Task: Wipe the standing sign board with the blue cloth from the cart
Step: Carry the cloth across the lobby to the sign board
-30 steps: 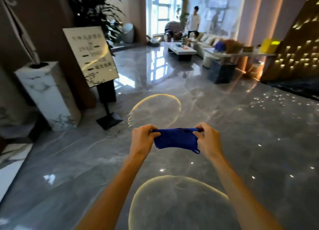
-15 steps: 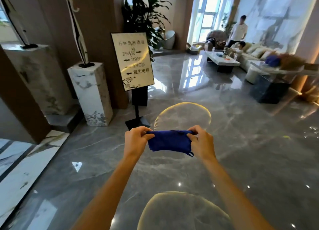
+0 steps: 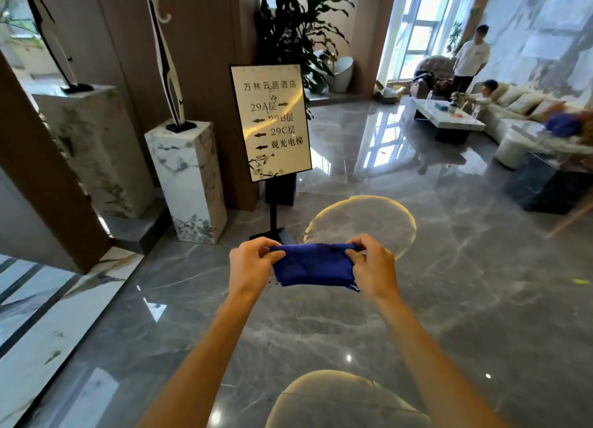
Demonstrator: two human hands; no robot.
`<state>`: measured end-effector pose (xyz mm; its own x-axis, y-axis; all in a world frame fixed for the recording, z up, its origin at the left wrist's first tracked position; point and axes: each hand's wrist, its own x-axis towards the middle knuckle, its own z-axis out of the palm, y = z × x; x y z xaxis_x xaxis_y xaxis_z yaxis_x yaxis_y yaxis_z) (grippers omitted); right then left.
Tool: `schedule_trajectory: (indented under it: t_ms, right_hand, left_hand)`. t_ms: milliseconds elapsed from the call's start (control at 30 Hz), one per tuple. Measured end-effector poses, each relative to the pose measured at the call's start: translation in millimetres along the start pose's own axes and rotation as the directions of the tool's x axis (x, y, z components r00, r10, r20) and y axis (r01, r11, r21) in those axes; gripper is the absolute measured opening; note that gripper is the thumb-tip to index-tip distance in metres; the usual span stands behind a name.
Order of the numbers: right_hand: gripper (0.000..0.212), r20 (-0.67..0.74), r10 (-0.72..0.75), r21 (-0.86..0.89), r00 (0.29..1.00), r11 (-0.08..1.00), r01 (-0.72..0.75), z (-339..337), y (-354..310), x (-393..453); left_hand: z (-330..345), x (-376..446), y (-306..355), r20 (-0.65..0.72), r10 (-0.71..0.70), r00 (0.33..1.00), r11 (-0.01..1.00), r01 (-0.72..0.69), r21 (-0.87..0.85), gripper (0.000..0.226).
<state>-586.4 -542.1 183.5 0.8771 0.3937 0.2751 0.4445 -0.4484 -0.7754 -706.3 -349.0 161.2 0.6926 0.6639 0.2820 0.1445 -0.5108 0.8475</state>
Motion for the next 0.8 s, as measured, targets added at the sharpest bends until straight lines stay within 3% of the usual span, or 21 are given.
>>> schedule_trajectory:
  t_ms: [433, 800]
  right_hand:
    - [0.013, 0.062, -0.067, -0.016, 0.996, 0.998, 0.068, 48.0, 37.8, 186.4]
    - [0.017, 0.152, -0.153, 0.04, 0.976, 0.988, 0.148, 74.5, 75.8, 351.1]
  left_hand:
    - [66.5, 156.1, -18.9, -0.053, -0.061, 0.997, 0.998, 0.061, -0.004, 0.012]
    - [140.2, 291.7, -23.2, -0.142, -0.186, 0.972, 0.982, 0.179, -0.058, 0.021]
